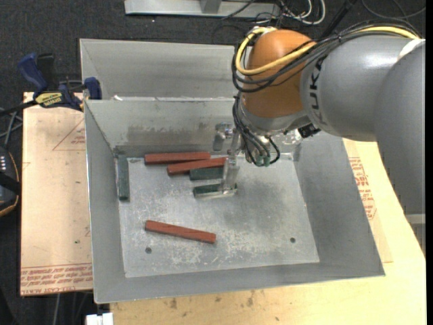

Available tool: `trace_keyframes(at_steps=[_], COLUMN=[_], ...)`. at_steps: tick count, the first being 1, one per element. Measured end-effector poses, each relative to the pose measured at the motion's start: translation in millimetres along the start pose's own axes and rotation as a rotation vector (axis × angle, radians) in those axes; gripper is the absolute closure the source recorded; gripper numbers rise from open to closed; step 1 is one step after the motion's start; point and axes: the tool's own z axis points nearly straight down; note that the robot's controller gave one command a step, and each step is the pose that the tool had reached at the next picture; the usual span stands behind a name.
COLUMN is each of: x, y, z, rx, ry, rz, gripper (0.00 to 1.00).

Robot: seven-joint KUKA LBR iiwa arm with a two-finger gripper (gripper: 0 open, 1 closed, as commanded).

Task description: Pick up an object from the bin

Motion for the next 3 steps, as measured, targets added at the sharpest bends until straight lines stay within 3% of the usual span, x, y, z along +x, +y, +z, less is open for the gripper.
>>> trace_keyframes(at_steps=[1, 2, 3], x=[-15.5, -15.5, -9.5], y=[9.7, 9.7, 16.2], z=[79.7, 79.7, 32.2], rx=[0.000, 0.000, -0.001], ry=[0.003, 0.003, 0.013], rz=[-0.369, -0.369, -0.371], gripper=[1.00, 1.00, 1.00])
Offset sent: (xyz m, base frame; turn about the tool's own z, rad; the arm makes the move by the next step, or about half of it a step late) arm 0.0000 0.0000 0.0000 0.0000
